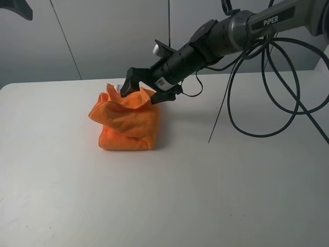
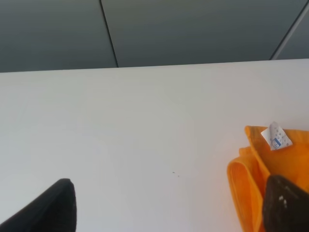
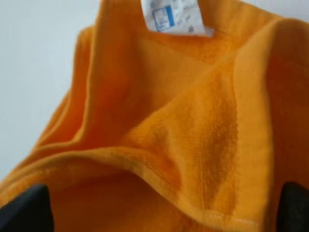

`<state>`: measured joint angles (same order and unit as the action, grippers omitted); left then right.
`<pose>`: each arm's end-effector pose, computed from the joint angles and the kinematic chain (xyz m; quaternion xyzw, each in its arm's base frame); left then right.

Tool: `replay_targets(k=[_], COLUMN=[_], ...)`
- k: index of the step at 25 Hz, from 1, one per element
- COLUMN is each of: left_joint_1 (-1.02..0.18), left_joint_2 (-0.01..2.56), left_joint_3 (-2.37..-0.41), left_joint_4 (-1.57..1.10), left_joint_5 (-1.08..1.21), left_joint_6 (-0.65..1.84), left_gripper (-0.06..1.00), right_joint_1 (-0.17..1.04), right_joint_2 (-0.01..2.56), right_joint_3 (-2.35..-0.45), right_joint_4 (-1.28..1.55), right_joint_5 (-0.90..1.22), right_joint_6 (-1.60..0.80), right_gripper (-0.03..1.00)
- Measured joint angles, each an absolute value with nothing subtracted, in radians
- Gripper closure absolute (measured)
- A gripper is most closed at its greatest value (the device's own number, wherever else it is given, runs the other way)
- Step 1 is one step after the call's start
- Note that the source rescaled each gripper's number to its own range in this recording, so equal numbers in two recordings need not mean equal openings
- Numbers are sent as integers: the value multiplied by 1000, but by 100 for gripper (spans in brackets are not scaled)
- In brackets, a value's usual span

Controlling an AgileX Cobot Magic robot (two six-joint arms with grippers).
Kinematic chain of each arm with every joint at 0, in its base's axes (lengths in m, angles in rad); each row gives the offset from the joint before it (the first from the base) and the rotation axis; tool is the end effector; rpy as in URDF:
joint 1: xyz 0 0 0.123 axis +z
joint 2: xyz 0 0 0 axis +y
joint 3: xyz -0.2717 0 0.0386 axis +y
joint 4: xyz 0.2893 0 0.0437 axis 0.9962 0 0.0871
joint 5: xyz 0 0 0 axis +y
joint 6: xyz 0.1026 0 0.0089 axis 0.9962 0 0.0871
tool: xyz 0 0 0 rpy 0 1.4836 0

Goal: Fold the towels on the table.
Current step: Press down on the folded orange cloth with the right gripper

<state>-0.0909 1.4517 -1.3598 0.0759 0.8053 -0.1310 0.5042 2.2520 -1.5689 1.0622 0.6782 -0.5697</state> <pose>0.3681 -0.0279 0.3399 -0.0044 0.9279 -0.0061 0.3726 0.4120 0.2918 0.0900 -0.1414 0.9083 0.3682 0.1396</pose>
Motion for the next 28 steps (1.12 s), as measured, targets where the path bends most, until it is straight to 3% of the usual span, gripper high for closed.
replay_targets(k=[15,28], left_joint_1=[-91,-91], left_joint_2=[1452,1447], left_joint_3=[-1360,-1360], left_joint_4=[56,50], left_joint_5=[823,831], left_joint_6=[-129,-129], left_gripper=[-6,-6], right_joint_1=[556,677], right_joint_2=[2295,2356], right_joint_3=[-1571,-1723], right_joint_4=[1428,1480], right_joint_5=[583,554], right_joint_6=[-806,-826], right_gripper=[-3,-3])
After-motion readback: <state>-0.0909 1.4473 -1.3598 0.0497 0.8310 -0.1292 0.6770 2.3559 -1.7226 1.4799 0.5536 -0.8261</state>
